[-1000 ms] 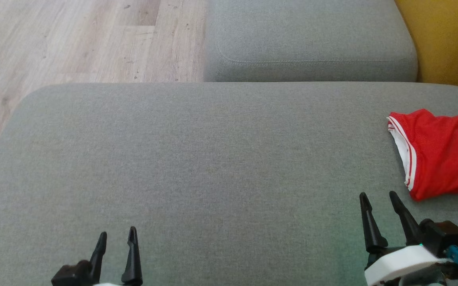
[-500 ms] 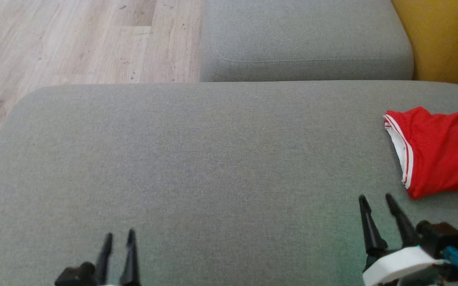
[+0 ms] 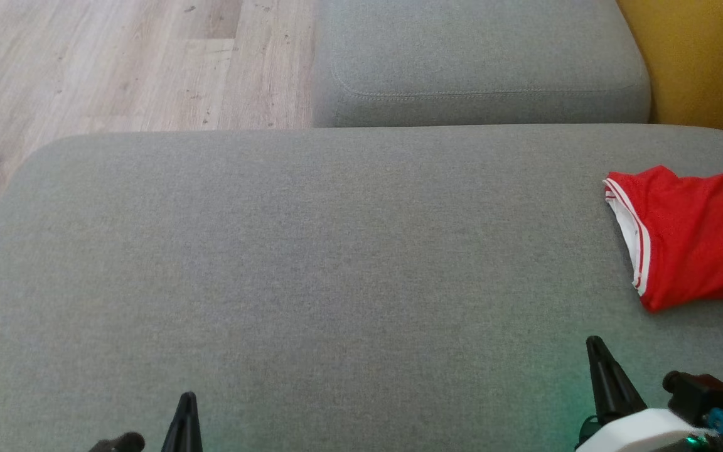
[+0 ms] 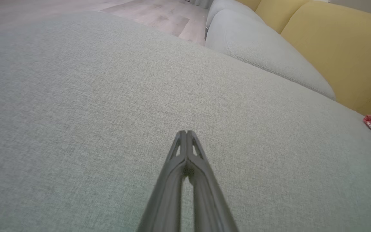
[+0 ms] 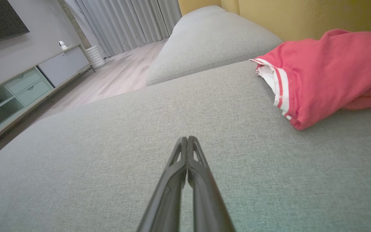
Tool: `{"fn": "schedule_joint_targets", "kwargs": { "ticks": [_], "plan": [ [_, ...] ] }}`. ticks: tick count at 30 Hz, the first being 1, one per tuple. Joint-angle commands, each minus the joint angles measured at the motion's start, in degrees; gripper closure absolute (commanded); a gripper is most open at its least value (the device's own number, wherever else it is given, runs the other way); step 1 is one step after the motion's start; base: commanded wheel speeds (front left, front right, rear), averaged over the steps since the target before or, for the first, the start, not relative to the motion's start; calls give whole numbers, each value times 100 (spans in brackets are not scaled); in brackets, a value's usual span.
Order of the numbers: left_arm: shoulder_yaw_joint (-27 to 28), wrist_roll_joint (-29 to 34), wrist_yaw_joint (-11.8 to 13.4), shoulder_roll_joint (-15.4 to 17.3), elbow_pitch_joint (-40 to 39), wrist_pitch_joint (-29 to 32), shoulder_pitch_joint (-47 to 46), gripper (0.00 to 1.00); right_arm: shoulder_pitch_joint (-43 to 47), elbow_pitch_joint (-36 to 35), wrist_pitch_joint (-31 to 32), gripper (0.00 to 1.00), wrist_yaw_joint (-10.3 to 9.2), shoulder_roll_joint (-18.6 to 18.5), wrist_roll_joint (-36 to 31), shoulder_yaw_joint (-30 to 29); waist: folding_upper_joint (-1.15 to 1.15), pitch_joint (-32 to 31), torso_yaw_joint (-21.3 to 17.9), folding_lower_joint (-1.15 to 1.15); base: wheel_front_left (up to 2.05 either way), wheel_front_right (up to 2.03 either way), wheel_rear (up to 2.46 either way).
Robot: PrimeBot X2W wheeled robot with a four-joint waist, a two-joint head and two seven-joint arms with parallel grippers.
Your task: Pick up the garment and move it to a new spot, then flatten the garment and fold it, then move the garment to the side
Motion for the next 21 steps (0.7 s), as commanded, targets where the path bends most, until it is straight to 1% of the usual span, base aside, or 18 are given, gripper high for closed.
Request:
{"fn": "schedule_joint_targets", "kwargs": {
  "ticks": [1, 21],
  "plan": [
    [169, -87, -48, 12, -133, 23, -270, 100, -275, -162, 5, 100, 0, -46, 163, -19, 0, 2, -3, 0, 0, 0, 0],
    [752, -902, -471, -245, 13, 296, -486, 100, -506, -82, 115, 100, -1, -96, 1513, -86, 0, 52, -68, 0, 0, 0, 0]
  ]
}}
